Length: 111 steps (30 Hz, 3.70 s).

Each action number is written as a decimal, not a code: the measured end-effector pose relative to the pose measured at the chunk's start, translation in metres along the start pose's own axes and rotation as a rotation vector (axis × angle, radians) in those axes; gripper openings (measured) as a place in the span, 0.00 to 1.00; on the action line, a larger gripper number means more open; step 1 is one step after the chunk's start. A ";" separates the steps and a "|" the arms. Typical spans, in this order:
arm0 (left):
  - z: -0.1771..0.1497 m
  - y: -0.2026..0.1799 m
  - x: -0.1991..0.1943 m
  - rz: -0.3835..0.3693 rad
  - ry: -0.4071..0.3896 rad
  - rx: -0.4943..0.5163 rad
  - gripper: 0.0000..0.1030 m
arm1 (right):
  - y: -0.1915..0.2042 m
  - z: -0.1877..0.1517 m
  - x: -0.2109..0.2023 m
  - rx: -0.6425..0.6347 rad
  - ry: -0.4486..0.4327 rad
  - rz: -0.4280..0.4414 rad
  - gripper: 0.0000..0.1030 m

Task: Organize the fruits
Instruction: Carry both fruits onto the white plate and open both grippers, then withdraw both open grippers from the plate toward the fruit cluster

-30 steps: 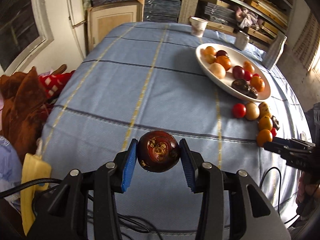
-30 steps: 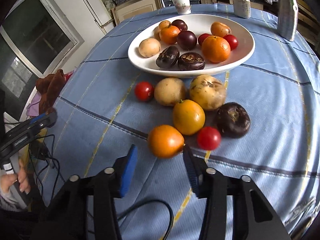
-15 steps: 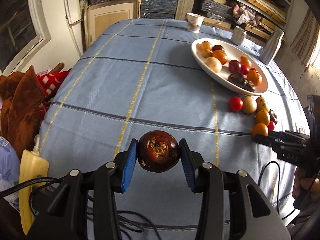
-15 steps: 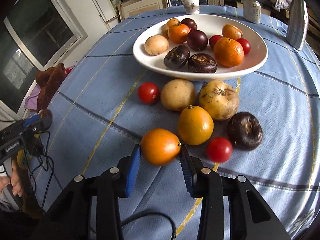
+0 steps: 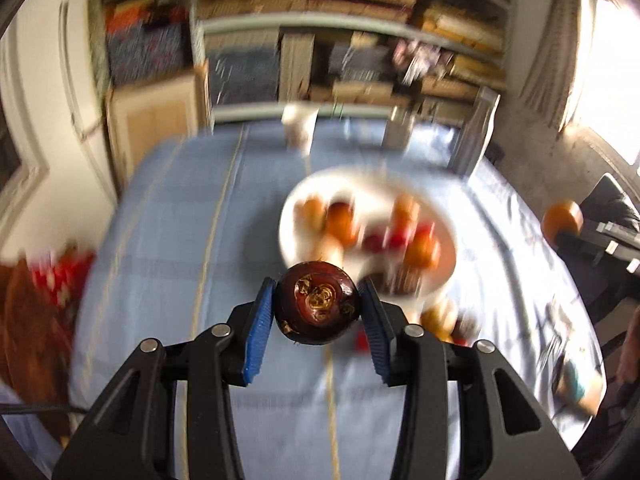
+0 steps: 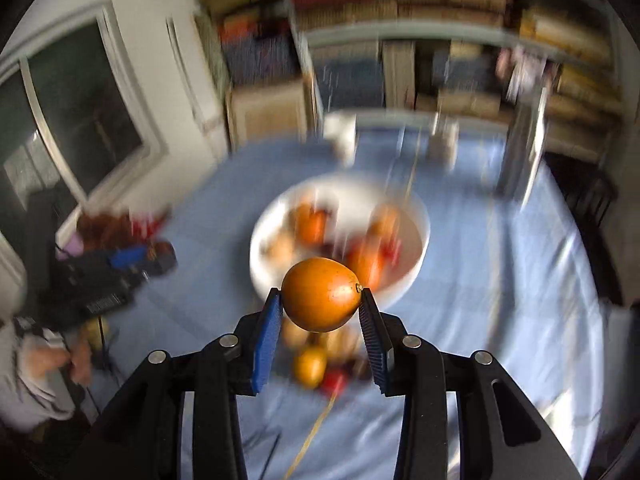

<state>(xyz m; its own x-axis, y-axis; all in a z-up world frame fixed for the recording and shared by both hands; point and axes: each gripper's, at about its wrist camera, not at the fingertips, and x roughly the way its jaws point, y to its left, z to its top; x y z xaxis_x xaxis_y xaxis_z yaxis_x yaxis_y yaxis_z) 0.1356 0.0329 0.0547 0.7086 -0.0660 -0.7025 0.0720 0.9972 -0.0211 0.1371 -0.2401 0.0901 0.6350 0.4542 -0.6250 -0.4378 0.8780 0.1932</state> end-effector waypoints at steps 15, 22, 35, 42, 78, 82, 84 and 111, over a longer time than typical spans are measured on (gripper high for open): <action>0.070 -0.027 0.086 -0.024 -0.008 0.017 0.41 | -0.025 0.072 0.128 0.016 0.046 0.000 0.38; 0.035 -0.024 0.165 -0.028 0.129 -0.015 0.41 | -0.039 0.049 0.231 0.058 0.219 0.004 0.38; 0.023 -0.020 0.205 -0.039 0.201 -0.036 0.60 | -0.051 0.038 0.285 0.093 0.303 0.033 0.42; 0.027 -0.014 0.187 -0.018 0.182 -0.043 0.64 | -0.051 0.079 0.208 0.082 0.096 0.024 0.50; -0.094 -0.009 0.068 0.104 0.225 -0.062 0.80 | 0.015 -0.150 0.052 0.119 0.310 0.006 0.65; -0.094 -0.021 0.071 0.081 0.227 -0.046 0.80 | 0.012 -0.155 0.039 0.126 0.298 -0.016 0.68; -0.094 -0.028 0.073 0.071 0.228 -0.037 0.80 | 0.006 -0.158 0.033 0.145 0.294 -0.031 0.68; -0.105 -0.107 0.123 -0.168 0.284 0.026 0.63 | -0.055 -0.202 -0.011 0.305 0.324 -0.186 0.68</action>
<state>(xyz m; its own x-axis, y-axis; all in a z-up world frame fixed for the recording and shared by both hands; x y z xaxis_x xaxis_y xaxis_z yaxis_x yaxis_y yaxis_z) 0.1416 -0.0783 -0.1037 0.4614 -0.2128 -0.8613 0.1917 0.9718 -0.1374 0.0253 -0.3234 -0.0668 0.4322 0.2570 -0.8644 -0.0982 0.9662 0.2382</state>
